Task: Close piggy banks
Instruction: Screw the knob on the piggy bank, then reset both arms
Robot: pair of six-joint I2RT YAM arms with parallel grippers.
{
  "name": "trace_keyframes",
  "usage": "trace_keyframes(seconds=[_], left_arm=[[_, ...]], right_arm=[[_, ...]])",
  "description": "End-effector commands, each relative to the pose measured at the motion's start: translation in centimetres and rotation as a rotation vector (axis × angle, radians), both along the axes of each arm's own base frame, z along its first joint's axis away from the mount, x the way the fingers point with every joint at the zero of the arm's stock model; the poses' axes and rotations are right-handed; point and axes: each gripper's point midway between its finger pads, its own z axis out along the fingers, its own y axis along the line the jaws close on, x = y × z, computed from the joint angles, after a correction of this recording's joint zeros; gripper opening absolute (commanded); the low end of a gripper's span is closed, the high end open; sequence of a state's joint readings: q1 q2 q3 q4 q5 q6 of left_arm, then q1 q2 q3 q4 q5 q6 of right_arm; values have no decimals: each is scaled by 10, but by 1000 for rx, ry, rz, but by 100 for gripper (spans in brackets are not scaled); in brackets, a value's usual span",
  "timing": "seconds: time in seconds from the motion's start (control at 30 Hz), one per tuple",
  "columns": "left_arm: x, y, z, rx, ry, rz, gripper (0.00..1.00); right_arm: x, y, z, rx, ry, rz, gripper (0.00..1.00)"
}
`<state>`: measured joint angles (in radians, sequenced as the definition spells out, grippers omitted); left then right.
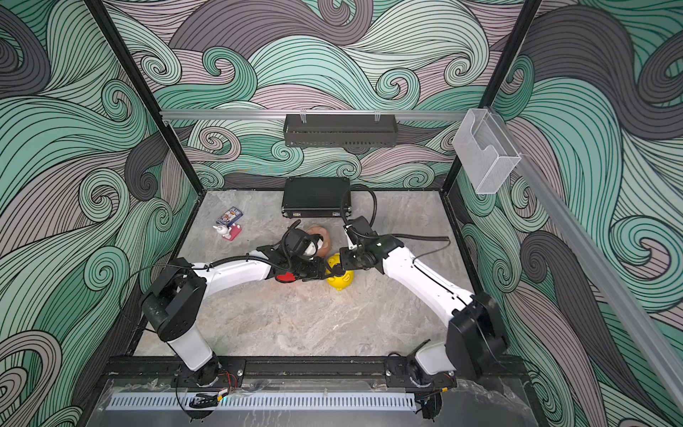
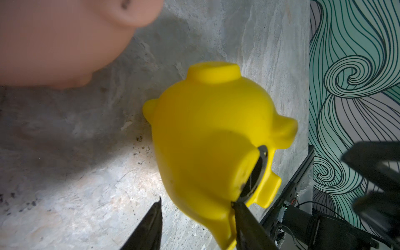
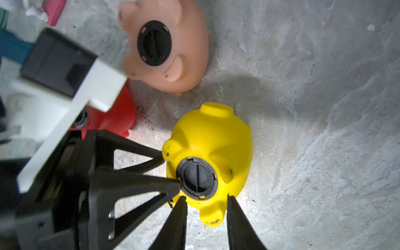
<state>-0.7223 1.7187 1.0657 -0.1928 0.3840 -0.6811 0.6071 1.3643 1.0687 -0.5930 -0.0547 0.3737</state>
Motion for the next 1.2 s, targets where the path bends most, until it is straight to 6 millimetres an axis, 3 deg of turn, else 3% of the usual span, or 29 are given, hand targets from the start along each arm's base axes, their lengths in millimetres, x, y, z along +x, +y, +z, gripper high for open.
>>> trace_keyframes(seconds=[0.0, 0.23, 0.43, 0.6, 0.7, 0.77, 0.87, 1.0, 1.1, 1.17], left_arm=[[8, 3, 11, 5, -27, 11, 53], [9, 2, 21, -11, -42, 8, 53], [10, 1, 40, -43, -92, -5, 53], [7, 8, 86, -84, -240, -39, 58], [3, 25, 129, -95, -413, -41, 62], [2, 46, 147, -51, -524, -5, 66], [7, 99, 166, 97, -692, 139, 71], [17, 212, 176, 468, -956, 511, 79], [9, 269, 161, 660, -1076, 721, 85], [7, 283, 139, 718, -1098, 730, 88]], right_arm=[[10, 4, 26, 34, -232, 107, 39], [-7, -1, 46, 115, -523, 211, 47], [-13, -8, 48, 115, -608, 217, 52], [-9, -20, 44, 84, -624, 158, 59], [-10, -21, 45, 87, -635, 158, 61], [-9, -23, 47, 80, -647, 148, 62], [-4, -34, 53, 34, -684, 110, 63], [13, -79, 61, -96, -760, -97, 76], [24, -112, 60, -166, -820, -228, 78], [29, -137, 54, -193, -812, -331, 78]])
